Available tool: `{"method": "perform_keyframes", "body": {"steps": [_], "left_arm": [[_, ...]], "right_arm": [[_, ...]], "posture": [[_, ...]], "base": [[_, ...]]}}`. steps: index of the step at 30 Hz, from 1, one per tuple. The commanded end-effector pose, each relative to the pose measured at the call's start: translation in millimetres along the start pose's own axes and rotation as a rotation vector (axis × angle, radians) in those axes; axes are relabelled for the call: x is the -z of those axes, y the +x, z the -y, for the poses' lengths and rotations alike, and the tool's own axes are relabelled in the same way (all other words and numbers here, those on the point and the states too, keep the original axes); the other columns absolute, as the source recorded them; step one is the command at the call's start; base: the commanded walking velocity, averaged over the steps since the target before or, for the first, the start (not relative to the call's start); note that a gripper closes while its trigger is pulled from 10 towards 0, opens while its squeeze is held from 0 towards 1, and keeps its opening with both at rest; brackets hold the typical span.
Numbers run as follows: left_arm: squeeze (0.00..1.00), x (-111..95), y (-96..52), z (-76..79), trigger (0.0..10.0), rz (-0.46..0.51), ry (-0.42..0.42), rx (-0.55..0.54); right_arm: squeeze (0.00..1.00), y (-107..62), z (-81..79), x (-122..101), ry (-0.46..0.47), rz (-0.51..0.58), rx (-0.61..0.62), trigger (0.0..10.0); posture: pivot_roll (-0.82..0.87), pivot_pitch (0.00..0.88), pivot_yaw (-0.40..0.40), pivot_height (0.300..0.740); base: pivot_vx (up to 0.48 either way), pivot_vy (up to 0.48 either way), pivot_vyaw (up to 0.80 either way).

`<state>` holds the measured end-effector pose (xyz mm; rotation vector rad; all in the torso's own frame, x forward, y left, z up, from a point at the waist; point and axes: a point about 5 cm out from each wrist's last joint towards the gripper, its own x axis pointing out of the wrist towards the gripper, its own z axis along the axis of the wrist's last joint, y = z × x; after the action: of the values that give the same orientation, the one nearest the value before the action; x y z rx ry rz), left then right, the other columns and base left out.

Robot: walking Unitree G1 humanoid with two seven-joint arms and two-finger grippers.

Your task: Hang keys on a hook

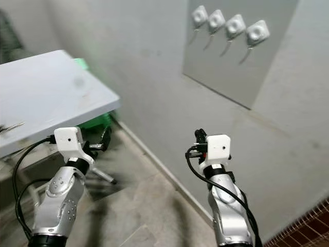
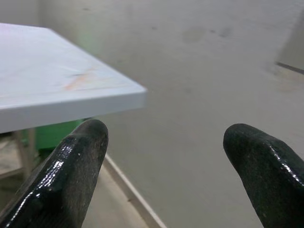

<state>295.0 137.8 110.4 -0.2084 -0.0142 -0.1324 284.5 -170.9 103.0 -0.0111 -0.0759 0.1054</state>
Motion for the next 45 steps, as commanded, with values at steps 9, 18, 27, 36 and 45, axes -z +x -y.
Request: {"method": "perform_keyframes", "body": {"steps": [9,18,27,36,45], "left_arm": [[0.00,-5.7,1.4,-9.1,10.0,0.011,0.016,-0.034],[0.00,-6.5,2.5,-8.8,10.0,0.015,0.004,-0.044],[0.00,-6.9,2.9,-8.5,10.0,0.017,-0.002,-0.048],[0.00,-8.1,4.5,-5.0,10.0,0.018,-0.008,-0.034],[0.00,-6.6,4.9,-5.6,10.0,0.005,-0.027,-0.032]], "right_arm": [[1.00,4.3,-3.8,-10.1,0.025,0.030,-0.030,10.0],[1.00,5.1,-5.1,-11.5,0.013,0.028,-0.046,10.0],[1.00,5.2,-5.9,-12.2,0.010,0.026,-0.050,10.0],[0.37,4.3,-7.7,-14.3,0.038,0.049,-0.046,10.0],[0.00,4.4,-8.2,-14.3,0.013,0.045,-0.047,10.0]], "posture": [[0.01,0.000,-0.026,0.715],[0.01,0.000,-0.034,0.715],[0.01,0.000,-0.035,0.715],[0.01,0.000,-0.035,0.715],[0.01,0.000,-0.032,0.715]], "base": [[0.000,0.000,0.80],[0.000,0.000,0.80],[0.000,0.000,0.80],[0.000,0.000,0.62],[0.000,0.158,0.00]]}}
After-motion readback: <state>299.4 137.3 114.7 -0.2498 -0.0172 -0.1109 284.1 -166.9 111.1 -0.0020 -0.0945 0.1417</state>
